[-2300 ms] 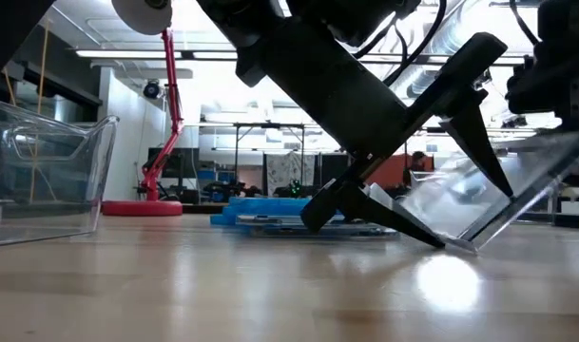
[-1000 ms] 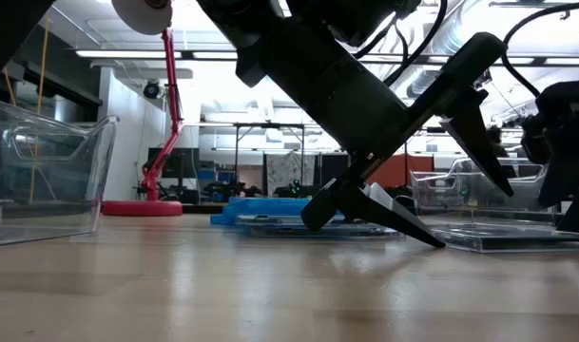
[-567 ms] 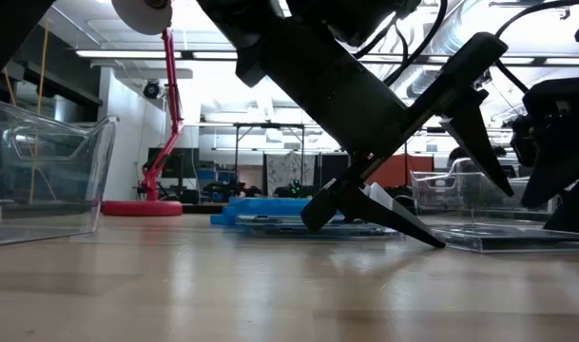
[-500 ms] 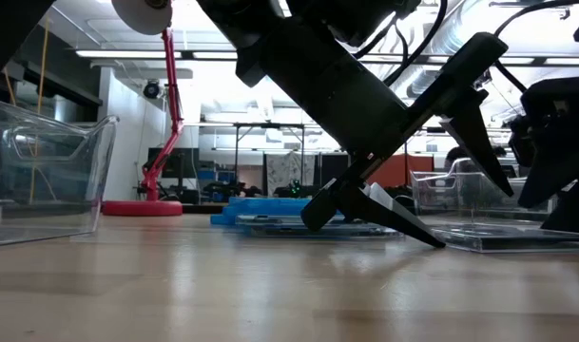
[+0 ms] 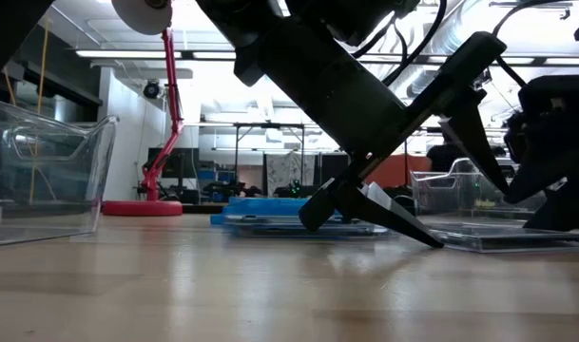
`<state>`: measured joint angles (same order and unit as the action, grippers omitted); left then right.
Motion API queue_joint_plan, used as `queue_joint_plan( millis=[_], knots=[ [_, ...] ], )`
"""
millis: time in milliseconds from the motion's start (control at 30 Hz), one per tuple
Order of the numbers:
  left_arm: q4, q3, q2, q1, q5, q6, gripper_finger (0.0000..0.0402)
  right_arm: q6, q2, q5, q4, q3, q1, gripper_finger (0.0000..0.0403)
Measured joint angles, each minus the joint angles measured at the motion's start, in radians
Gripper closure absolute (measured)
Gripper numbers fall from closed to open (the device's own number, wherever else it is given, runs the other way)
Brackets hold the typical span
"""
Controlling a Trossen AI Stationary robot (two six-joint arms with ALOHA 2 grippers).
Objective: Pick & place jewel cases by type
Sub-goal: Put the black cd case into the bottom transparent bin
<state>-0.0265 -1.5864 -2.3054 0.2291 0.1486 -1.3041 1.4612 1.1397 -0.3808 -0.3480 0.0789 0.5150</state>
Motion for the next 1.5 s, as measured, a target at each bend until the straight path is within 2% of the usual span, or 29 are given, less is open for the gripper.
queue_joint_plan(
  millis=[533,933,1300,1500],
  knots=[
    [-0.003,0.000,0.000,0.000,-0.006,0.002,0.0110,-0.014,-0.020,0.037,-0.052,-0.004,-0.002,0.0176],
    [-0.005,0.001,0.001,0.000,-0.008,0.002,0.0110,-0.026,-0.162,0.137,0.043,-0.004,0.001,0.0176],
    [-0.011,0.001,0.002,0.001,-0.010,0.000,0.0110,-0.058,-0.293,0.107,0.071,0.001,0.000,0.0176],
    [0.008,0.001,-0.001,0.001,-0.013,0.009,0.0110,-0.092,-0.382,0.109,0.002,0.016,0.002,0.0177]
  ],
)
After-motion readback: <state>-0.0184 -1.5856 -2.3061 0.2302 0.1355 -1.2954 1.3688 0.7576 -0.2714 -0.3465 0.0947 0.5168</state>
